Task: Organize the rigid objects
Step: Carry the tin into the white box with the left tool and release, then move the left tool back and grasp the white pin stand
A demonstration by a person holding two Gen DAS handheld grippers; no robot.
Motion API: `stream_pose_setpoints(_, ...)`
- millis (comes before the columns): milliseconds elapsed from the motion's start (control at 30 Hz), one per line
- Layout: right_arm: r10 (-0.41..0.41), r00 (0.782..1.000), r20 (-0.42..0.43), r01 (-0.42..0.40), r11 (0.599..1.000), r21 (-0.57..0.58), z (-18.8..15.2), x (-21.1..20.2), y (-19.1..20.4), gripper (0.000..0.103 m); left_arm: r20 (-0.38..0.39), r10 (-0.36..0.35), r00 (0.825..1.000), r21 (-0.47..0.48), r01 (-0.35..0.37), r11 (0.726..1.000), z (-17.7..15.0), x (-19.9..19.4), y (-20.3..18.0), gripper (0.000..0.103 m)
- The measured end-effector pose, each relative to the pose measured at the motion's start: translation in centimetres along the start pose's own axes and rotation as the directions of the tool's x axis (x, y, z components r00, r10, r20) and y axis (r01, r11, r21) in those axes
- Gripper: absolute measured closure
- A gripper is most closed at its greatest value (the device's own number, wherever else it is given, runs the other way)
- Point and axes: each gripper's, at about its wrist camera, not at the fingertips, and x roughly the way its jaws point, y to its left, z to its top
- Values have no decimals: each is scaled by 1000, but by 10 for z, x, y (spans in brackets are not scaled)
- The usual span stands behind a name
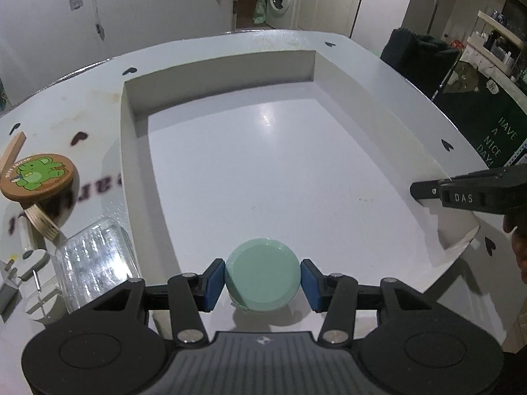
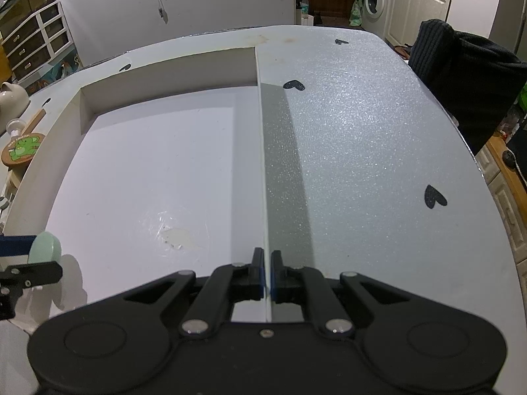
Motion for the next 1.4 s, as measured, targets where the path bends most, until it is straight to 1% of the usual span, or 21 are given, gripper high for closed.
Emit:
stream_pose_setpoints(233,-2,1000,1,2,1000,-5,0,0,0,99,-12,-3,1000,1,3,1000,-1,2,-2,51)
stream_pose_setpoints(300,-2,1000,1,2,1000,-7,0,0,1,98,-11,-2,1000,3,2,1000,-1,1,-2,45)
stream_pose_setpoints(333,-3,1000,1,3,1000,-8,0,0,1,98,-9,-2,1000,3,2,1000,-1,1,-2,38)
stream_pose_setpoints(367,-3,1000,1,3,1000,-7,0,0,1,98,-8,-2,1000,6,2,1000,-1,1,-3,36)
stream_pose_setpoints(500,-3,1000,1,3,1000,-7,0,0,1,98,-6,-7,1000,11,7,1000,-2,-1,-5,35)
stream_pose_setpoints(600,-3,1000,1,3,1000,-7,0,0,1,98,-1,-8,1000,13,9,1000,-2,-2,-5,32)
stream_pose_setpoints(733,-3,1000,2,3,1000,-7,0,0,1,98,21,-9,1000,19,9,1000,-2,-8,-6,24)
stream_pose_setpoints(800,-2,1000,2,2,1000,-8,0,0,1,98,44,-10,999,24,9,1000,-2,-15,-6,20)
stream_pose_setpoints(867,-3,1000,2,3,1000,-8,0,0,1,98,74,-12,997,17,11,1000,0,-23,-4,15)
stream_pose_setpoints(1000,-3,1000,2,3,1000,-8,0,0,1,98,146,-3,989,-30,7,1000,4,-42,5,8)
stream_pose_setpoints(1133,-3,1000,2,3,1000,-9,-1,0,1,98,209,34,977,-96,-14,995,9,-60,19,4)
stream_pose_setpoints(1233,-3,1000,1,3,1000,-13,0,0,2,98,248,82,965,-154,-45,987,12,-70,33,0)
stream_pose_setpoints(1300,-3,1000,1,3,1000,-13,0,-1,2,98,267,119,956,-200,-66,978,12,-75,43,0)
stream_pose_setpoints(1400,-3,1000,1,3,1000,-13,0,0,2,98,271,169,948,-274,-93,957,11,-78,62,0)
